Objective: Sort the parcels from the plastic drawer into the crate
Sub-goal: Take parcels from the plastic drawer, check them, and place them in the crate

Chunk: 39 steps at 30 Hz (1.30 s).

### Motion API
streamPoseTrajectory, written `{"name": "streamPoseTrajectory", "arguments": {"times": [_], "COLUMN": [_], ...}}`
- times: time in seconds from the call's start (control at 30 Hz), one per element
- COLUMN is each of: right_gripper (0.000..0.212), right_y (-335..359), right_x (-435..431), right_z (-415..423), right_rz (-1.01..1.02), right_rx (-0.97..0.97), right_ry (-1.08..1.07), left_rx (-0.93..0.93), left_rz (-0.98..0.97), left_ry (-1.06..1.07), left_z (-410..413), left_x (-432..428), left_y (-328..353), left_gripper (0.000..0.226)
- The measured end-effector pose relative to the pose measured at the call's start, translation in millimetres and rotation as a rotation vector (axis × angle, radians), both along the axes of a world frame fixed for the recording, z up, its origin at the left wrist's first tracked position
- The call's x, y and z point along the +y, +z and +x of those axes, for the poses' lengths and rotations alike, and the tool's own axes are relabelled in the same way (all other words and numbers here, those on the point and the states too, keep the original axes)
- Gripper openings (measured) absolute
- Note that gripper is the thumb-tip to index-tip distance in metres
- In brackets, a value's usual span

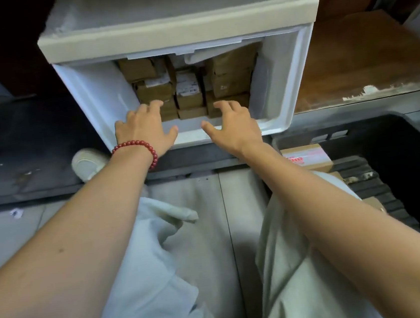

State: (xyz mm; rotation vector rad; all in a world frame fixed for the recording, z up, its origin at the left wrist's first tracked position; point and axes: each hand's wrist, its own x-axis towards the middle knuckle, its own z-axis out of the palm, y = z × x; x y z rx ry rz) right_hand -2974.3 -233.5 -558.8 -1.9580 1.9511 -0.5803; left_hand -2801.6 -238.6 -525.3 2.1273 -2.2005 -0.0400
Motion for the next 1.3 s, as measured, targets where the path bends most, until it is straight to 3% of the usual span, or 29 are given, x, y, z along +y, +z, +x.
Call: {"name": "streamPoseTrajectory", "arguments": {"times": [0.2,0.47,0.67,1.03,1.3], "right_gripper": [0.063,0.066,0.067,0.068,0.068], "right_y": [-9,-20,-28,-31,-30], "right_x": [-23,-45,-55,-70,-71], "right_z": [5,-1,-17,-26,-29], "right_rz": [-0.074,-0.050,0.012,0.002,-0.009], "right_rx": [0.013,0.030,-0.025,-0.123,-0.183], "right_ry": [-0.059,-0.119,-0.179,-0.205,-0.205], "left_rx": [0.011,-0.005,-0.026,0.247,0.156], "left_rz": [-0.069,-0.117,-0.164,-0.215,-0.203], "left_ry": [0.013,-0.158,-0.168,-0.107,-0.117], "left_z": [-2,-37,-42,-63,-65], "left_x": [-29,-73,-107,-126,-127], "left_y": [-11,-38,-39,-55,-55], "left_gripper": [0.061,0.087,0.090,0.092,0.092]}}
